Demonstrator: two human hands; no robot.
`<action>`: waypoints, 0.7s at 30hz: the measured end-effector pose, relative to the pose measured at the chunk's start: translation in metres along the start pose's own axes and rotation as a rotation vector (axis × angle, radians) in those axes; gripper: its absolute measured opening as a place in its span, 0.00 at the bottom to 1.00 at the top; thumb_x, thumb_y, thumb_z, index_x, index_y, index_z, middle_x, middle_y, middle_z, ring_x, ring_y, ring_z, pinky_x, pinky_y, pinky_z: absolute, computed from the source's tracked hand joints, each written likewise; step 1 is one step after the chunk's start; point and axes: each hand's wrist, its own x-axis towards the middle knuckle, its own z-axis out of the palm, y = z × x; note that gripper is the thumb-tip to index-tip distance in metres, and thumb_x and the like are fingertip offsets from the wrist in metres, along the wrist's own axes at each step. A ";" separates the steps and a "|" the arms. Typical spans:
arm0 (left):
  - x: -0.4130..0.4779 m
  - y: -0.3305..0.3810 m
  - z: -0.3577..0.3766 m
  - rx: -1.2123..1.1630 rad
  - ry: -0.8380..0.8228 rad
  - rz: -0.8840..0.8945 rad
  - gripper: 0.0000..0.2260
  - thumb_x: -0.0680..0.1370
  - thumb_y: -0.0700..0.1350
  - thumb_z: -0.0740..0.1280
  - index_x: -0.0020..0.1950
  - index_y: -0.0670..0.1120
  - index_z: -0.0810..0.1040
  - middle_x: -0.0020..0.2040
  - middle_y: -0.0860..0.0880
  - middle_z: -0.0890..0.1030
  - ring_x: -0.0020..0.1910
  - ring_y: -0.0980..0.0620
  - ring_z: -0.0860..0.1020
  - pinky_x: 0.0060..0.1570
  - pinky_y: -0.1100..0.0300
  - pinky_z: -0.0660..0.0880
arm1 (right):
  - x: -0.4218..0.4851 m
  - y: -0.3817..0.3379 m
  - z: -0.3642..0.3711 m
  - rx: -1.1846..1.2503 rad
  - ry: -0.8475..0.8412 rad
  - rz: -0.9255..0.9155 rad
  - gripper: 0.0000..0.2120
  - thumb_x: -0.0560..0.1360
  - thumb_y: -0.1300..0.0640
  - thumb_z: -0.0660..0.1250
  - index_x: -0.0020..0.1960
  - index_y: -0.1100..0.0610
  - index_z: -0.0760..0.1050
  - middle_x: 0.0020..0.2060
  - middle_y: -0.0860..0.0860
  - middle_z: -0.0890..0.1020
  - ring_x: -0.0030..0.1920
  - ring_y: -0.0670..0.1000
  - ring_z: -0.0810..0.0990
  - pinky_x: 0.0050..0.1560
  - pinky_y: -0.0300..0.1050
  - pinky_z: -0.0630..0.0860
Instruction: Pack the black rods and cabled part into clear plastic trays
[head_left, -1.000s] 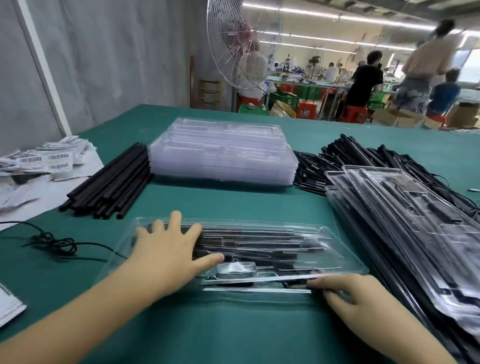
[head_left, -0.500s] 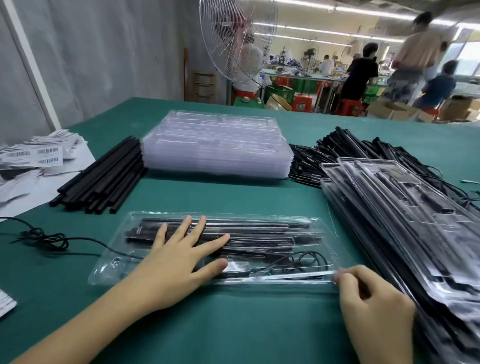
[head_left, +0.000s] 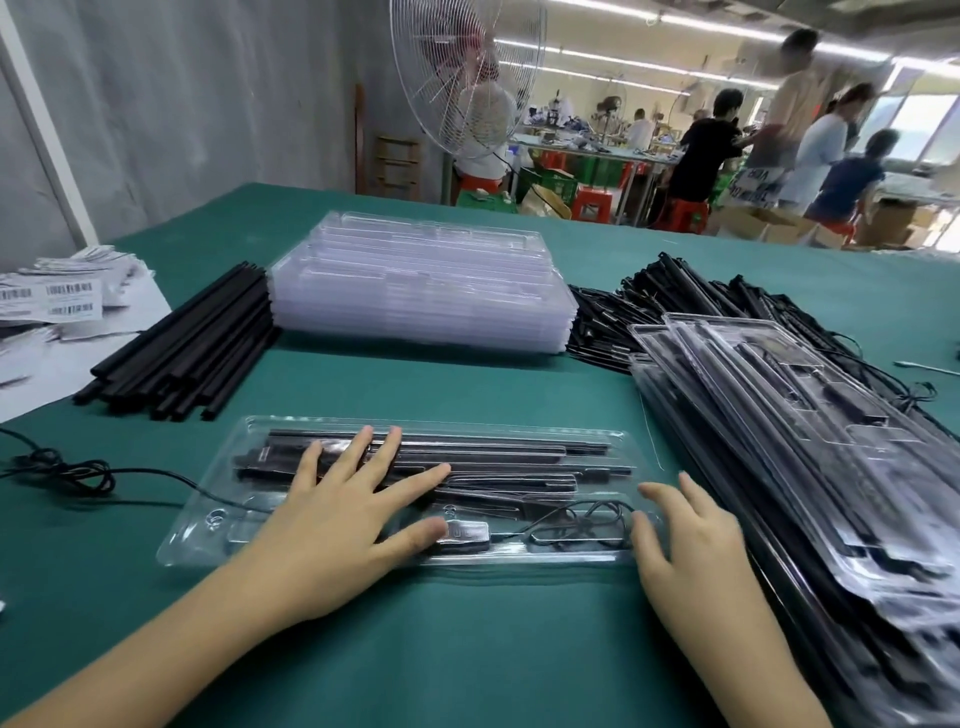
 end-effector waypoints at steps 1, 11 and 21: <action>-0.001 0.000 -0.001 -0.007 -0.010 0.002 0.29 0.57 0.79 0.25 0.59 0.82 0.33 0.72 0.57 0.30 0.71 0.56 0.27 0.72 0.46 0.32 | 0.001 0.000 0.000 -0.002 0.004 0.017 0.13 0.77 0.59 0.63 0.60 0.59 0.75 0.61 0.57 0.76 0.60 0.58 0.72 0.59 0.46 0.63; 0.001 -0.005 -0.015 0.040 -0.123 0.040 0.36 0.59 0.81 0.40 0.64 0.76 0.33 0.77 0.54 0.35 0.75 0.53 0.33 0.73 0.45 0.36 | 0.006 0.006 -0.009 0.654 0.233 0.209 0.09 0.80 0.58 0.57 0.45 0.50 0.73 0.41 0.46 0.82 0.47 0.48 0.80 0.50 0.43 0.74; 0.015 -0.013 -0.038 0.013 -0.232 0.074 0.49 0.51 0.85 0.45 0.71 0.72 0.42 0.78 0.57 0.46 0.77 0.55 0.45 0.75 0.48 0.49 | 0.001 0.008 -0.001 0.772 0.296 0.290 0.14 0.77 0.67 0.57 0.42 0.49 0.70 0.45 0.50 0.80 0.50 0.56 0.79 0.57 0.60 0.74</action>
